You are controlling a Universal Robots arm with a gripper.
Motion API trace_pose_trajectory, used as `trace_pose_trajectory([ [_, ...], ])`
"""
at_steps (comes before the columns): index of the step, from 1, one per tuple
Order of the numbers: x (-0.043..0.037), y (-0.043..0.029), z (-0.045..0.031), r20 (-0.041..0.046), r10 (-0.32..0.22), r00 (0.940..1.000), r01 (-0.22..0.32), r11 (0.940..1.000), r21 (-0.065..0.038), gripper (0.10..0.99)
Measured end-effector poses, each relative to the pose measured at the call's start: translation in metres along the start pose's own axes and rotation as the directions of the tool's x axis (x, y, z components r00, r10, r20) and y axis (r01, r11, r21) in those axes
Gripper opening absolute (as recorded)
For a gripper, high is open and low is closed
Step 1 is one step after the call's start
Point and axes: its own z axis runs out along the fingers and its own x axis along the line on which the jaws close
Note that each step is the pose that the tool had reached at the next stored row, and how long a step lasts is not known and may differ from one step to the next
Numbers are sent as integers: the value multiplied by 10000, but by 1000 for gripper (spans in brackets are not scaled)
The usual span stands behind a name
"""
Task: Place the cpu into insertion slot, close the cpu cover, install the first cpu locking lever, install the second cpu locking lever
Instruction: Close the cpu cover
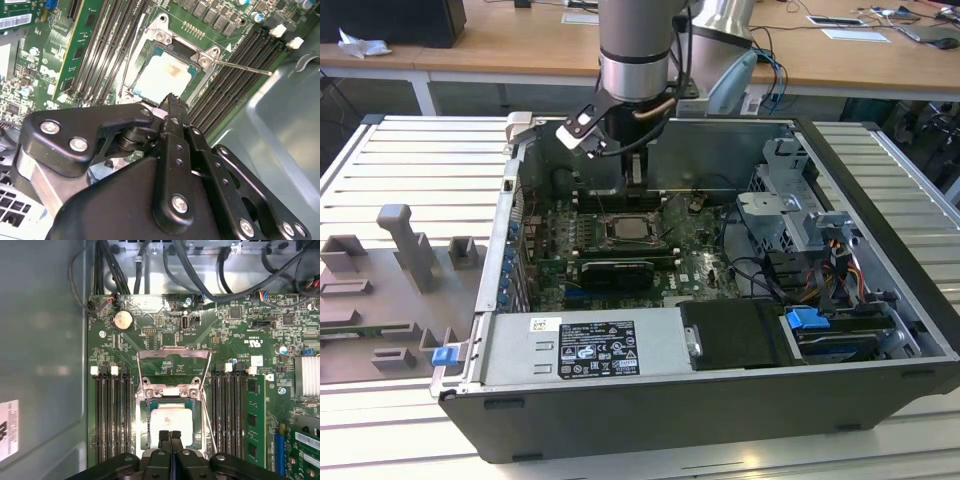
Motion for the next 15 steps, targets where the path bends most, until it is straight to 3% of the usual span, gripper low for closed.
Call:
trace_pose_trajectory([
  [8, 3, 26, -94, -2, 2, 10000, -2, 10000, -2, 106],
  [15, 4, 67, -93, 0, 2, 10000, -2, 10000, 0, 106],
])
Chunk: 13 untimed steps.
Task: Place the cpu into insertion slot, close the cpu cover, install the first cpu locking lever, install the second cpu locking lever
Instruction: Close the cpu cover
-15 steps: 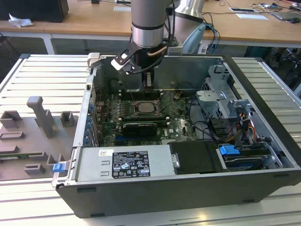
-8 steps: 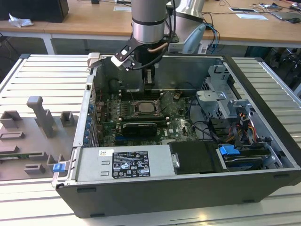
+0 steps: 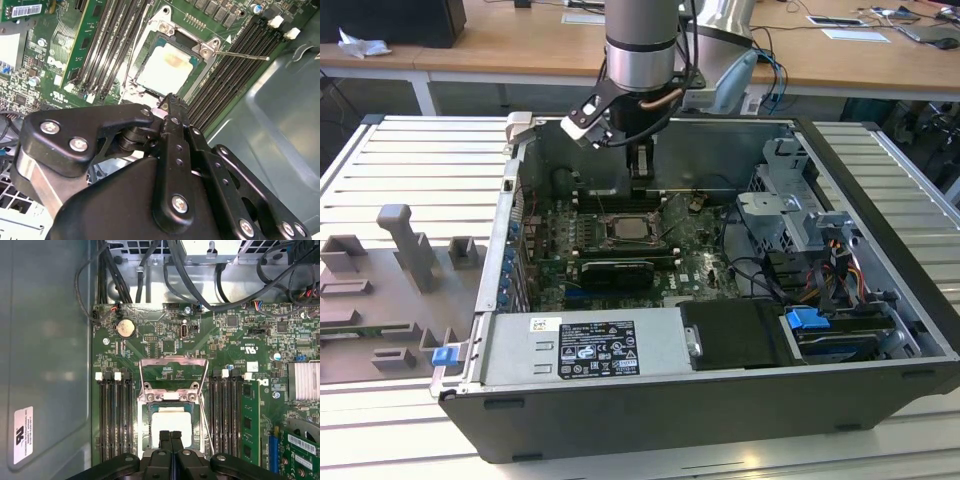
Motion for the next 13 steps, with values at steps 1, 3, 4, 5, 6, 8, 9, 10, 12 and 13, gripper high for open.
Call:
trace_pose_trajectory([
  [1, 0, 4, 0, 0, -1, 10000, 1, 10000, 0, 106],
  [3, 0, 30, 2, 0, -1, 10000, 1, 10000, 1, 106],
  [4, 1, 43, 2, 0, -1, 10000, 1, 10000, 1, 106],
  [5, 1, 49, 3, 0, 0, 10000, 0, 10000, 1, 106],
  [6, 1, 57, 3, 0, -1, 10000, 1, 10000, 2, 106],
  [8, 1, 71, 4, 0, 0, 10000, 0, 10000, 2, 106],
  [9, 1, 77, 4, 0, 0, 10000, 0, 10000, 2, 106],
  [10, 1, 83, 4, 1, 0, 10000, 0, 10000, 3, 106],
  [12, 1, 96, 5, 0, -1, 10000, 1, 10000, 3, 106],
  [13, 1, 103, 6, 0, 0, 10000, 0, 10000, 3, 106],
])
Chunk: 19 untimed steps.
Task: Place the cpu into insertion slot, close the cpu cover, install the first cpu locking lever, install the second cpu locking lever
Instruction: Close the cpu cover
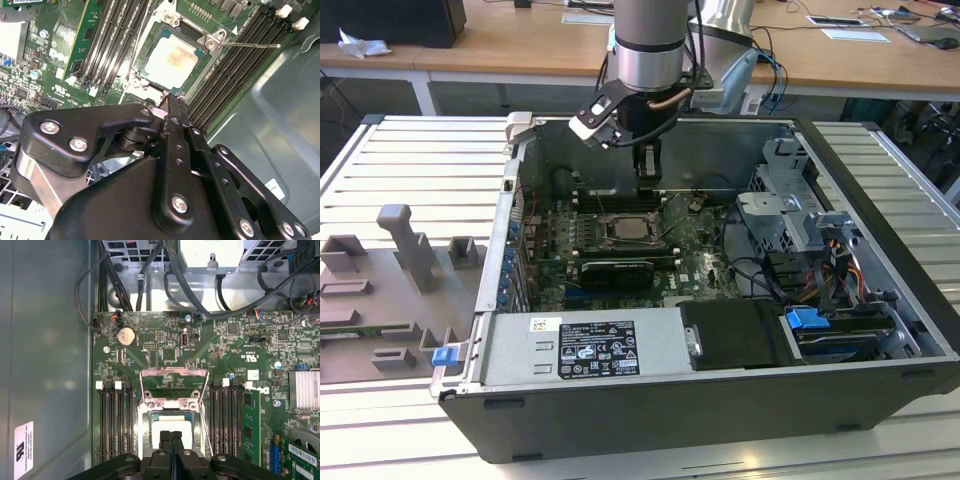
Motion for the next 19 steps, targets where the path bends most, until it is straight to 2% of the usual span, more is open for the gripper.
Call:
trace_pose_trajectory([
  [13, 1, 102, 5, 0, 0, 10000, 0, 10000, 4, 106],
  [19, 2, 173, 9, 0, 0, 10000, 0, 10000, 8, 106],
])
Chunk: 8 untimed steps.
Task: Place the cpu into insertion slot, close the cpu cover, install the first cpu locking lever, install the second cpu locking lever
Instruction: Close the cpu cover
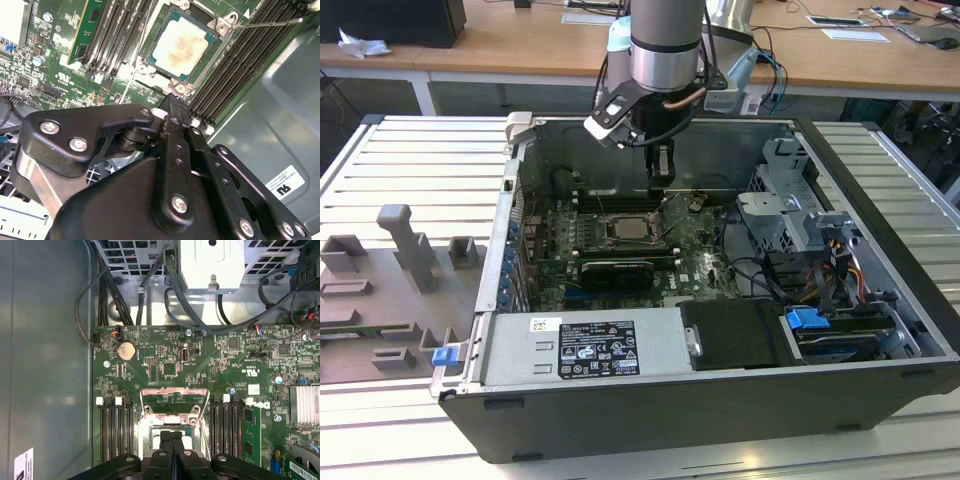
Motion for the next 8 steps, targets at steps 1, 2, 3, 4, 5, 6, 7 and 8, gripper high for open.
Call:
trace_pose_trajectory([
  [1, 0, 10, 0, 1, 0, 10000, 0, 10000, 1, 106],
  [2, 0, 28, 1, 0, 0, 10000, 0, 10000, 3, 106],
  [3, 0, 38, 2, 0, -1, 10000, 1, 10000, 3, 106],
  [4, 1, 44, 2, 1, -1, 10000, 1, 10000, 2, 106],
  [5, 1, 47, -1, 2, -1, 10000, 1, 10000, 4, 106],
  [6, 1, 47, -11, 4, 0, 10000, 0, 10000, 3, 106],
  [7, 1, 48, -19, 2, 0, 10000, 0, 10000, 3, 106],
  [8, 2, 48, -34, 4, 0, 10000, 0, 10000, 3, 106],
])
